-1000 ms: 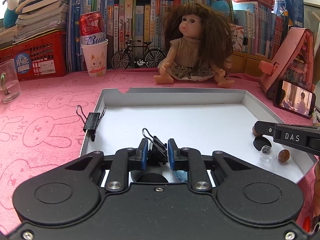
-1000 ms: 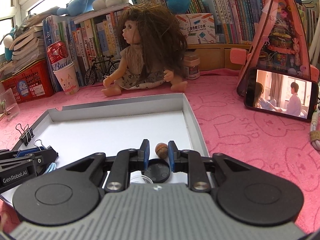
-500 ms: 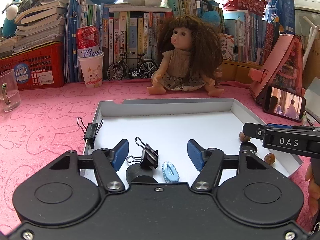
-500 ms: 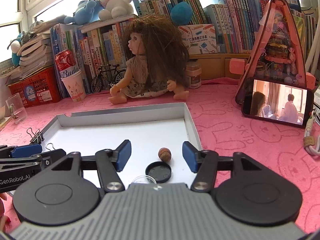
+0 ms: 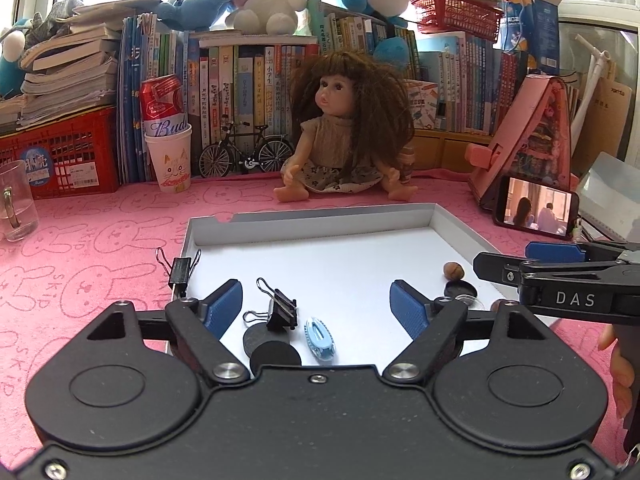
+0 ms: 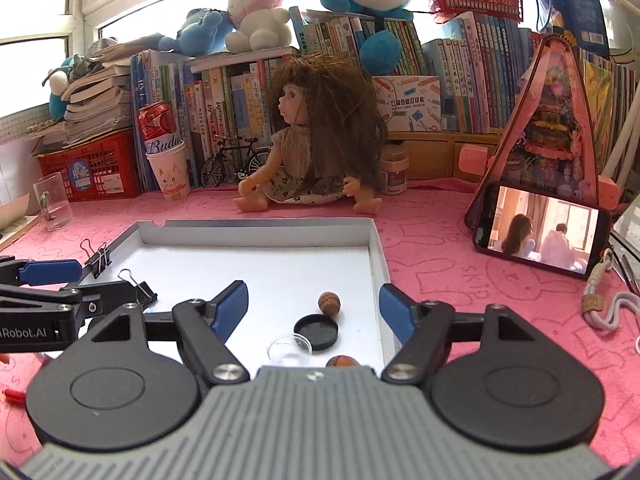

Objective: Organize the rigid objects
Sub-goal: 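Open the left gripper to drop the binder clip while the right gripper releases the nut, then move both grippers out of the tray toward the blue hair clip and red crayon, then grasp the blue hair clip with the left gripper while the right gripper grasps a red crayon, then carry the blue hair clip with the left gripper while the right gripper carries the red crayon into the tray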

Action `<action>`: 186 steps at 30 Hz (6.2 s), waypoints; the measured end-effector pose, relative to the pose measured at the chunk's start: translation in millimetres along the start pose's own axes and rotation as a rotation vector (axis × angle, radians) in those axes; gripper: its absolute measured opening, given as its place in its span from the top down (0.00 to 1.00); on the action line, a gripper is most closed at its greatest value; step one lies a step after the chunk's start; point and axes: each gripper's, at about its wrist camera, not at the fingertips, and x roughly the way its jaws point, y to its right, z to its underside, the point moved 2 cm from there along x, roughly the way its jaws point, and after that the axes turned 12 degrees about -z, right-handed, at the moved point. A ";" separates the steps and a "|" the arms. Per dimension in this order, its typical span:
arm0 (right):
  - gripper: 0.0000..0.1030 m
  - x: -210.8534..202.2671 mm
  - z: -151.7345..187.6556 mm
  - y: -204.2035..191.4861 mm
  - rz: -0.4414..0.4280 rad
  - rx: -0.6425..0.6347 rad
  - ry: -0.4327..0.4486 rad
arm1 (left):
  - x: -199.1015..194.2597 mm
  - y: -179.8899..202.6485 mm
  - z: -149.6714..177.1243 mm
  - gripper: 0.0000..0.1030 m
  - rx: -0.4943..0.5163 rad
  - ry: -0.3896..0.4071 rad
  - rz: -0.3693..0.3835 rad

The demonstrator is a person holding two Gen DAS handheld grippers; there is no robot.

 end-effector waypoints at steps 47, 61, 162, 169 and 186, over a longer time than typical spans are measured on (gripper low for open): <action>0.15 -82.7 83.8 -21.2 -0.115 -0.200 -0.078 | -89.8 9.4 84.0 0.20 0.067 -0.089 0.158; 0.16 -77.1 95.4 -18.8 -0.154 -0.190 -0.103 | -96.9 16.5 95.7 0.22 0.100 -0.109 0.195; 0.87 68.3 -13.9 -4.5 -0.009 0.119 -0.043 | 74.7 10.0 -21.5 0.85 -0.094 -0.056 -0.077; 0.87 80.2 -9.6 -5.7 0.003 0.121 -0.064 | 83.3 14.3 -15.5 0.84 -0.067 -0.059 -0.097; 0.87 94.0 -5.4 -8.5 0.047 0.092 -0.134 | 94.4 19.1 -10.6 0.84 -0.021 -0.116 -0.122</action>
